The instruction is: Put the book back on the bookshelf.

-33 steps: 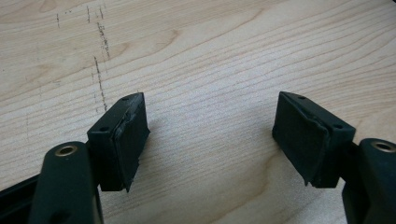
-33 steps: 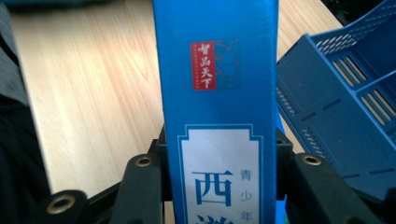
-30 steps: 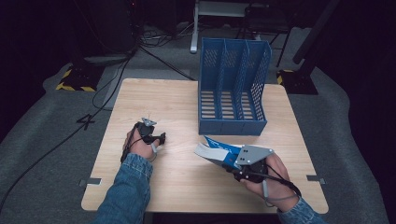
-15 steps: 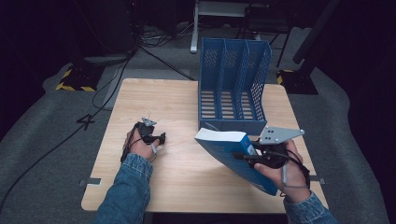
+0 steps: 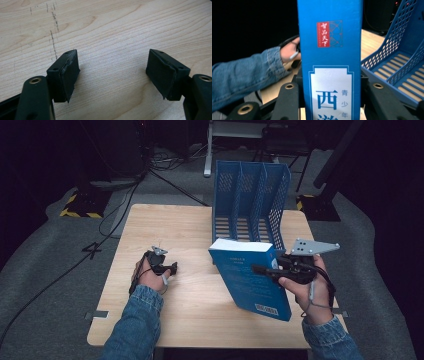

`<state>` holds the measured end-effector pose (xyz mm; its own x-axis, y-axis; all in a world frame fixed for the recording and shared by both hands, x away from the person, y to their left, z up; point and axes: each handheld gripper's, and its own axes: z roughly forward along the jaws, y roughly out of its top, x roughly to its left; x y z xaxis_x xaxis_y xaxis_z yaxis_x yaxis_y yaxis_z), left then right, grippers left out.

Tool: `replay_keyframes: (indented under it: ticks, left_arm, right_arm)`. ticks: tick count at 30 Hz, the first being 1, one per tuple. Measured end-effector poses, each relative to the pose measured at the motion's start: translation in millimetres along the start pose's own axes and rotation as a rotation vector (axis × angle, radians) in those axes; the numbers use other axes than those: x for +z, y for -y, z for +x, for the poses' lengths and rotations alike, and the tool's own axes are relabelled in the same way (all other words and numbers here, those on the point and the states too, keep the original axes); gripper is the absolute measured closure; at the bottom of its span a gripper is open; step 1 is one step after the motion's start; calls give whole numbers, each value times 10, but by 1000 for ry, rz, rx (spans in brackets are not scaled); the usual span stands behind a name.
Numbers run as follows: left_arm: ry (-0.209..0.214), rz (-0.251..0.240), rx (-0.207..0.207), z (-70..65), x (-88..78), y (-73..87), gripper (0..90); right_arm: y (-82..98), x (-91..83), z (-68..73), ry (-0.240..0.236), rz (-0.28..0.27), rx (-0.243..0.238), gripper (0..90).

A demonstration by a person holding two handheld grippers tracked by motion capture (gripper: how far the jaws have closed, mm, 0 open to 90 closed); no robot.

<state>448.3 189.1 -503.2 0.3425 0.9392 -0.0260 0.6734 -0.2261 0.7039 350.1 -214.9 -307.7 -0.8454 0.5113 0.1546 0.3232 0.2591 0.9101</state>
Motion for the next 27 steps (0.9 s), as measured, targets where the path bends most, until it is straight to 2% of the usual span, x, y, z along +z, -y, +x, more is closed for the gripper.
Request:
replay_keyframes:
  ticks: [3,8,11,16,20,27]
  left_arm:
    - [-2,2,3,-2,-1,2,262]
    - [-1,0,-1,-3,-8,11,254]
    - [5,1,-1,2,-19,23,255]
    - [0,2,3,8,-35,37,255]
    - [-5,-2,-12,31,-80,86,255]
    - [-18,-2,-19,79,-153,157,256]
  right_arm:
    - [-60,22,-71,8,-41,21,615]
    - [-128,29,-130,22,-72,36,614]
    - [-222,39,-196,50,-103,41,615]
    - [-327,72,-242,76,-109,28,615]
    - [-480,135,-305,95,-115,8,615]
    - [-640,215,-352,100,-122,-6,615]
